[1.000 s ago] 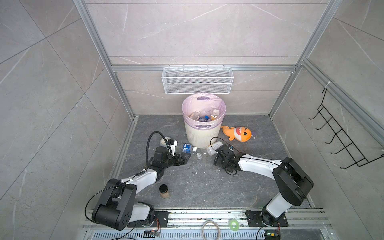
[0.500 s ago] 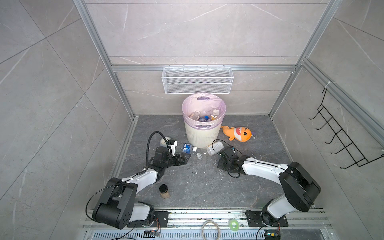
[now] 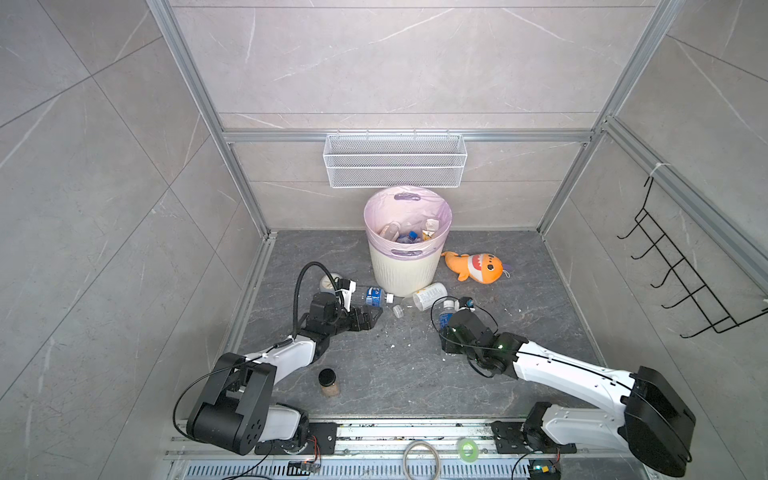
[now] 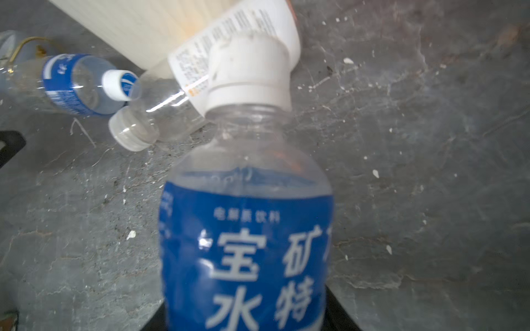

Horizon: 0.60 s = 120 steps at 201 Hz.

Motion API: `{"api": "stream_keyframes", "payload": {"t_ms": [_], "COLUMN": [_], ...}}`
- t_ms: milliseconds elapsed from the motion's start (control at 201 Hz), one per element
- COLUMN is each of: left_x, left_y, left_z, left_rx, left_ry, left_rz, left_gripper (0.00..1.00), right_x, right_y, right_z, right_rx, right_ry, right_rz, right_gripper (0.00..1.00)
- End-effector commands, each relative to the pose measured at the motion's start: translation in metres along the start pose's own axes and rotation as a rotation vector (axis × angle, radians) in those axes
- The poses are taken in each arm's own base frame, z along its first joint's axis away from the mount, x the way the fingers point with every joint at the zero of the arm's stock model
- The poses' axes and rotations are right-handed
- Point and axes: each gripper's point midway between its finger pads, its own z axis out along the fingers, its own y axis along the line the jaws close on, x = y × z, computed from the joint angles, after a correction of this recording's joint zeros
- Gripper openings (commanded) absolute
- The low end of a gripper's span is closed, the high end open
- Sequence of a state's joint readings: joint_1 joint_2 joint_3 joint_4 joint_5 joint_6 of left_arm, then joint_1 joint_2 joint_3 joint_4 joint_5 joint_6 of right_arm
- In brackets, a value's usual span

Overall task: Throw the plastic bottles in the bin
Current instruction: 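Close the right gripper on the blue-labelled bottle and lift it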

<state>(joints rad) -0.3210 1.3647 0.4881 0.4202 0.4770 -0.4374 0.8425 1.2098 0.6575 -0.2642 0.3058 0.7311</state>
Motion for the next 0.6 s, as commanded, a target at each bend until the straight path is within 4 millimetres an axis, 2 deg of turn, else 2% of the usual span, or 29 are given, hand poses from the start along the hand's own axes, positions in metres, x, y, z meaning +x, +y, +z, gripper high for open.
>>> {"api": "stream_keyframes", "payload": {"t_ms": [0, 338, 508, 592], "left_x": [-0.017, -0.016, -0.015, -0.014], "left_y": [-0.016, -0.017, -0.017, -0.017], "left_z": [0.002, 0.003, 0.003, 0.003], "left_rx": [0.058, 0.063, 0.063, 0.061], "left_ry": [-0.033, -0.029, -0.027, -0.022], "left_rz": [0.035, 0.036, 0.036, 0.033], "left_gripper": [0.98, 0.98, 0.98, 0.98], "right_x": [-0.001, -0.017, -0.044, -0.065], "right_y": [-0.006, 0.026, 0.039, 0.048], "right_z": [-0.016, -0.067, -0.097, -0.115], "right_rx": [0.056, -0.038, -0.021, -0.024], "right_ry": [-0.084, -0.291, -0.369, -0.422], "right_rz": [-0.121, -0.236, -0.238, -0.222], "right_gripper": [0.49, 0.5, 0.5, 0.5]}}
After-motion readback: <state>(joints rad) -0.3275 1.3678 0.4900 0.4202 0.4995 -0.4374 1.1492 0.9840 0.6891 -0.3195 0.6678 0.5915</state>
